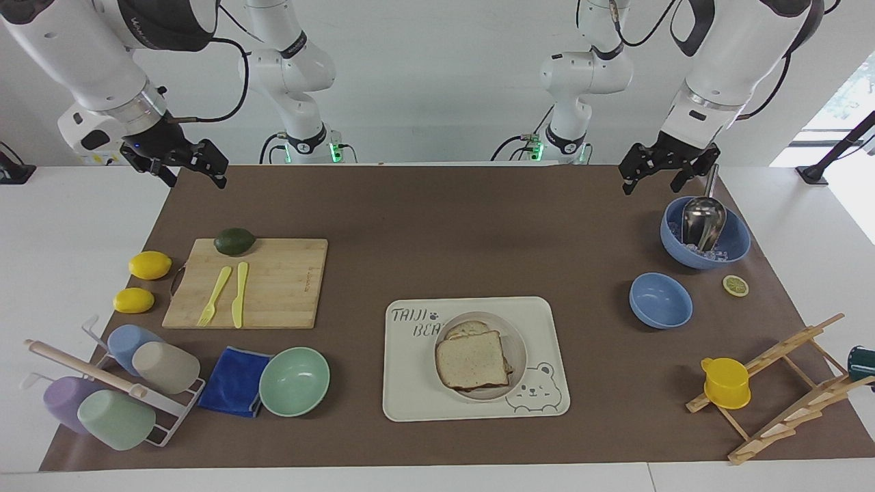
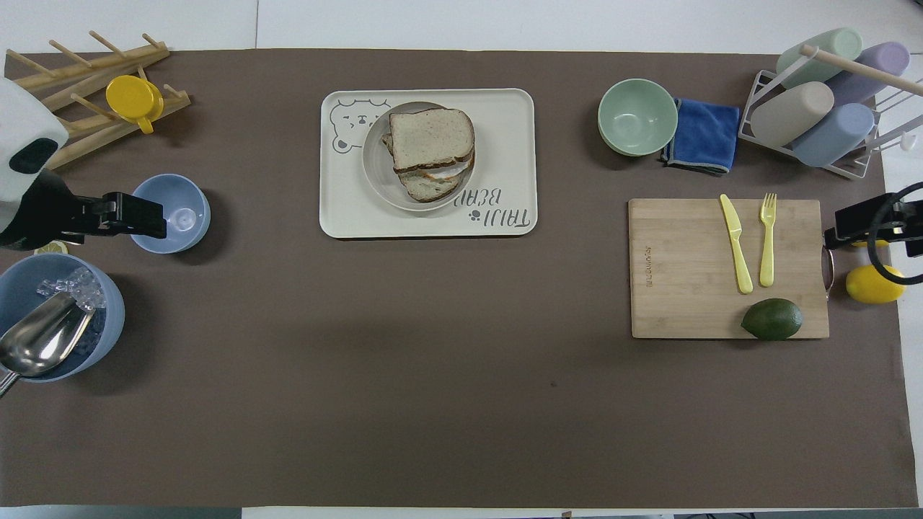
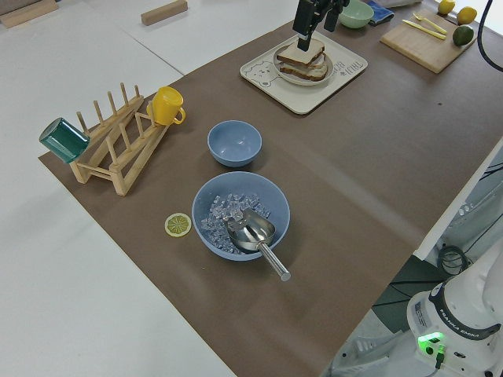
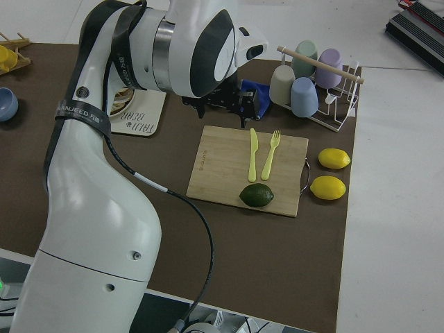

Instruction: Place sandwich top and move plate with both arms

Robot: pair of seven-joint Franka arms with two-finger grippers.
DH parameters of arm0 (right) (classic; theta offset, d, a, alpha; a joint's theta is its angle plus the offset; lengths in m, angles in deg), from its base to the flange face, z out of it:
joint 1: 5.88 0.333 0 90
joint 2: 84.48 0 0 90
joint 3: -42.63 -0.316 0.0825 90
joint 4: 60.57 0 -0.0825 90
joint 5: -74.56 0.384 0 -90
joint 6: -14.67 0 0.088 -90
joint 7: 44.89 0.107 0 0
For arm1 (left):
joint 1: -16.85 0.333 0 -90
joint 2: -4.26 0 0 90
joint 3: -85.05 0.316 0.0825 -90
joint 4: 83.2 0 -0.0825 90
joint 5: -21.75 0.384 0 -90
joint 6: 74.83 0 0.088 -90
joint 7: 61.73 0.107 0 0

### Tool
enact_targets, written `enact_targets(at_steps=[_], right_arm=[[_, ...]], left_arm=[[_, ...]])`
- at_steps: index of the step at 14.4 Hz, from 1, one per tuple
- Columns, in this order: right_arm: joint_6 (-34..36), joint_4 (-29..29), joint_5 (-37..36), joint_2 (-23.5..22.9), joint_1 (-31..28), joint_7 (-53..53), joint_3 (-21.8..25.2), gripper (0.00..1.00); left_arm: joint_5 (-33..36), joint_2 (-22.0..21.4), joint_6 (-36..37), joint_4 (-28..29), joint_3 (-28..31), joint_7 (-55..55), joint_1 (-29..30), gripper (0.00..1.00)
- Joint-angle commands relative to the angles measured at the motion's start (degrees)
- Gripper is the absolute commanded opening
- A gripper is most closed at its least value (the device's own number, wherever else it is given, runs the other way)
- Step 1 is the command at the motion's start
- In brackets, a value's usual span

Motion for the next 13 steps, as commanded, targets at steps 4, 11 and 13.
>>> enact_targets(at_steps=[4,11,13], right_arm=[[-0.06,0.85,-0.26,0.92,-0.22,-0.89,-0.27,1.00],[-0.06,0.85,-0.26,0.92,-0.31,-0.89,-0.27,1.00],[-0.06,0.85,-0.26,0.92,-0.31,-0.89,-0.27,1.00]], left_arm=[[0.76,0.53,4.38,-2.35,0.09,0.83,-0.20,1.00],[0.76,0.44,6.32,-2.35,0.09,0.74,-0.11,1.00],[0.76,0.52,6.24,-2.35,0.09,0.74,-0.02,1.00]])
